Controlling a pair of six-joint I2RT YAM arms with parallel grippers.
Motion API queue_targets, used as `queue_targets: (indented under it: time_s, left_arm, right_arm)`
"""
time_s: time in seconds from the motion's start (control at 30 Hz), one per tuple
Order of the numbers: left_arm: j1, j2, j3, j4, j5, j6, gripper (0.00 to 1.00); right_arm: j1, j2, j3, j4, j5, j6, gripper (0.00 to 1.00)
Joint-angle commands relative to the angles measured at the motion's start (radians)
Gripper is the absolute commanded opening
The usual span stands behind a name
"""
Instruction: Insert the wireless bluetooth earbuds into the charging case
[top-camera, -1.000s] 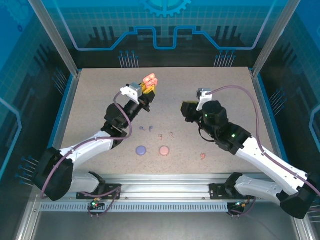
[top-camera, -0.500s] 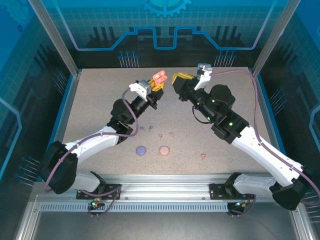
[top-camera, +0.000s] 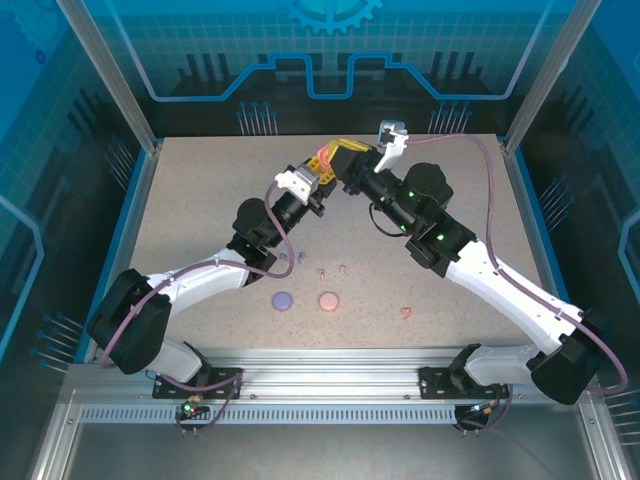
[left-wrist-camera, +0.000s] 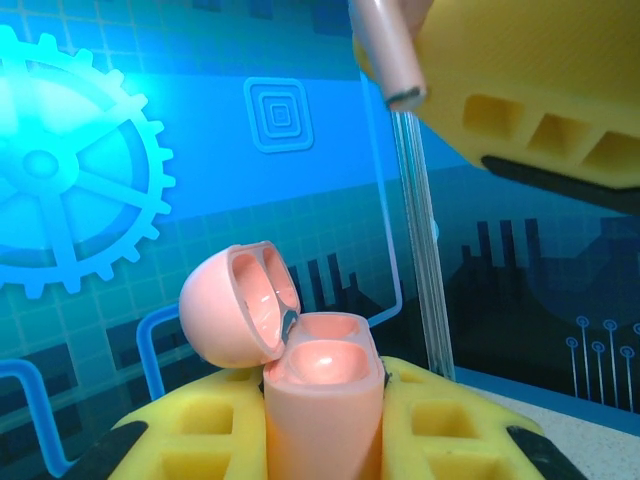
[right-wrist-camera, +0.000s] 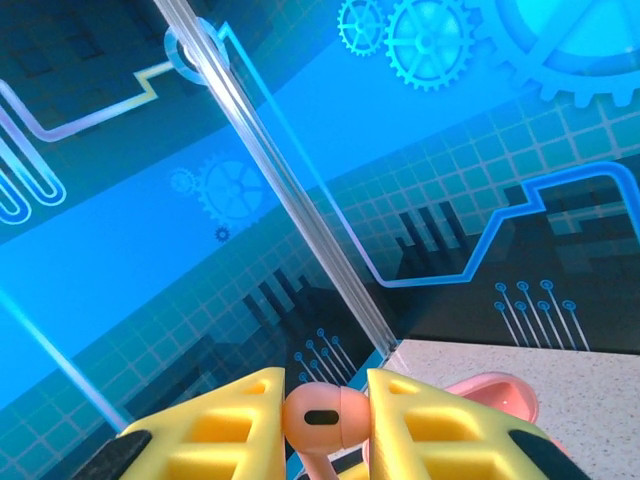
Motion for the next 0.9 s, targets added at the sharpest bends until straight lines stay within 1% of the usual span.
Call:
queue_targets:
  time_s: [0.0, 0.2, 0.37, 0.57, 0.87]
  left_arm:
    - [-0.005, 0.001, 0.039, 0.075, -0.010, 0.020, 0.00]
    - [-0.005, -0.005, 0.038, 0.071, -0.009, -0.011, 0.00]
    - [-0.005, -0.005, 0.045, 0.067, -0.008, -0.022, 0.00]
    - [-0.005, -0.010, 0.048, 0.059, -0.006, -0.019, 0.00]
    - [-0.004, -0.027, 0.042, 0.050, -0.007, -0.020, 0.00]
  right_arm:
    - [-0.015, 0.000, 0.013, 0.070, -0.017, 0.019, 0.24]
    - [-0.035, -0.007, -0.021, 0.089, -0.009, 0.050, 0.24]
    - [-0.039, 0.017, -0.021, 0.091, -0.028, 0.066, 0.23]
    - [-0.042, 0.055, -0.017, 0.102, -0.053, 0.080, 0.23]
    - [-0.046, 0.084, -0.032, 0.109, -0.055, 0.105, 0.22]
